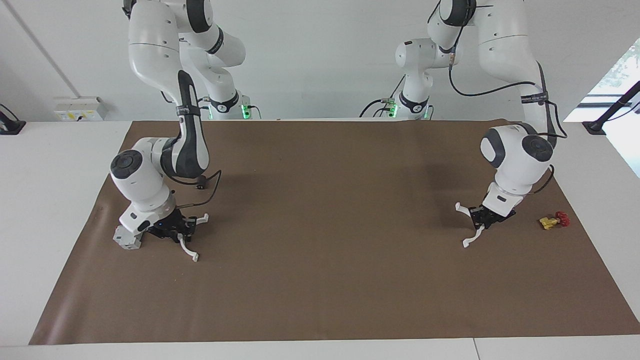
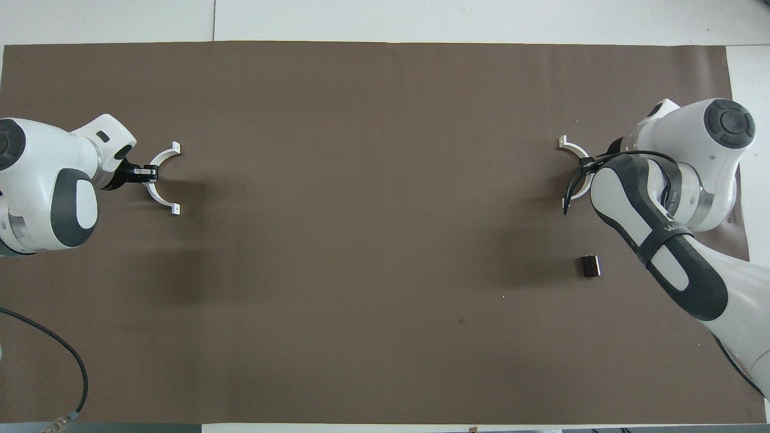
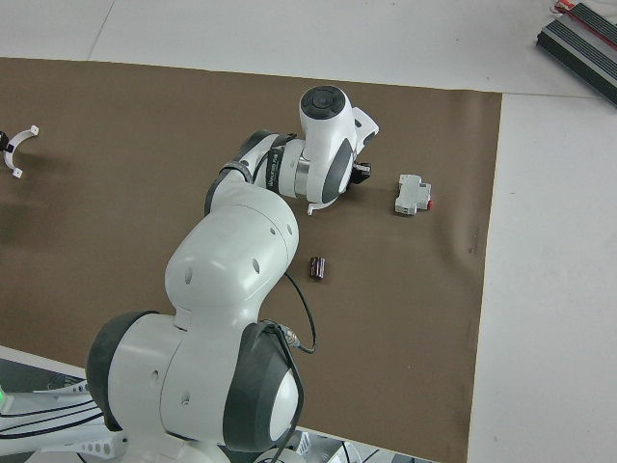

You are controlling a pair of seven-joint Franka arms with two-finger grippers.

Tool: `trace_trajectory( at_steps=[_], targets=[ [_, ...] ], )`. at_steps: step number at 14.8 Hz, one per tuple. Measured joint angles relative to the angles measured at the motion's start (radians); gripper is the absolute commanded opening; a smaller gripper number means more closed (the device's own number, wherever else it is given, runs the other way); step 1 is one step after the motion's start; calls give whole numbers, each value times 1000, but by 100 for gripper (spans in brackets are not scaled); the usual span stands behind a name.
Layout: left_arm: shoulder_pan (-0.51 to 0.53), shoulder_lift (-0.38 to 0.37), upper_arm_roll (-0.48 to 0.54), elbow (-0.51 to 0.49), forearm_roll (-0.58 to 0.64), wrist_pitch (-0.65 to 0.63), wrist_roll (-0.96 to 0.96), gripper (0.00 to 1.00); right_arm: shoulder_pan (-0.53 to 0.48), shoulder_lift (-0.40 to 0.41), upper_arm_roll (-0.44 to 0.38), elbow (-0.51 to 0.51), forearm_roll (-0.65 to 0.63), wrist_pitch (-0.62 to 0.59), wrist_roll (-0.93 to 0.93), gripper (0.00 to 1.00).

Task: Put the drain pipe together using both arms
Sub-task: 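Grasp one white half-ring with the right gripper while the left gripper grasps the other, then carry the white half-ring to the table center with the right gripper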

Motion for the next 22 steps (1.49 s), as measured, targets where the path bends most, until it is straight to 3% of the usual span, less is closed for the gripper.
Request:
trace_trajectory(
  at_steps=[3,5,7,9,12,15,22],
  targets=[
    [0,-2,0,2,0,11,1,0,6,-1,3,36,0,-56,0,0],
    [-1,-10,0,4,0,13,2,0,28,1,22,140,4,-169,37,0],
    [-1,-28,0,5,0,10,2,0,109,13,42,278,4,-289,157,0],
    [-1,-52,0,5,0,-9,2,0,243,34,49,362,4,-328,321,0],
    [-1,-89,0,12,0,-77,2,0,435,70,50,390,3,-295,557,0],
    [0,-112,2,30,0,-141,2,0,569,124,48,391,3,-202,674,0],
    [-3,-114,-3,33,0,-157,2,0,581,205,37,390,-94,-157,684,0]
  ],
)
